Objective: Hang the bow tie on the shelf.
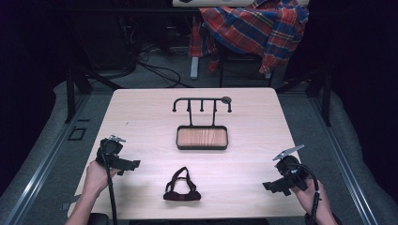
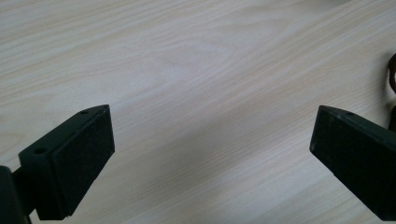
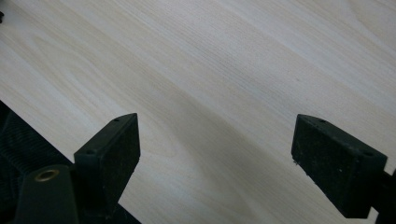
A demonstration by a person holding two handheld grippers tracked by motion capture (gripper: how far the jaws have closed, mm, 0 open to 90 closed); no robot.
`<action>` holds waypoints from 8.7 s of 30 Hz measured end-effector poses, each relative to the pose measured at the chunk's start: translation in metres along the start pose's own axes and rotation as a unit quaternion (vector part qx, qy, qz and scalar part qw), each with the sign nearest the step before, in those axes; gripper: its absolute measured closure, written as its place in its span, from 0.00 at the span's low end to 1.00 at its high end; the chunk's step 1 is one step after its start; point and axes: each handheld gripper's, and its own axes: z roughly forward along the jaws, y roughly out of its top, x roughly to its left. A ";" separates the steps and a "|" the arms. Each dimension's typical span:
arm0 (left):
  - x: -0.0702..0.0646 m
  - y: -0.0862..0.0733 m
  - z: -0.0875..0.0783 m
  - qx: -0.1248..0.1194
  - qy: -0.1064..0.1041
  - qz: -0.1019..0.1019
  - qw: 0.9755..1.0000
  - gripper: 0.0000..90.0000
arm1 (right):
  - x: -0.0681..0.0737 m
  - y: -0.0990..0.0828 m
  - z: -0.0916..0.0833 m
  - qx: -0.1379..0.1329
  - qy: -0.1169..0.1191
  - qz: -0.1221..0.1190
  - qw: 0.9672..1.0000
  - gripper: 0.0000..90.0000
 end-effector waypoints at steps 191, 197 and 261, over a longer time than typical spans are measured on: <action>-0.109 0.086 -0.032 -0.169 -0.025 0.237 0.956 0.98 | 0.002 0.002 0.011 0.037 0.017 0.002 0.999 0.17; -0.105 0.094 -0.028 -0.166 -0.018 0.231 0.958 0.98 | 0.002 0.001 0.011 0.035 0.022 -0.001 0.999 0.17; -0.085 0.162 -0.031 -0.171 0.040 0.240 0.955 0.98 | 0.002 0.002 0.012 0.052 0.014 -0.003 0.999 0.17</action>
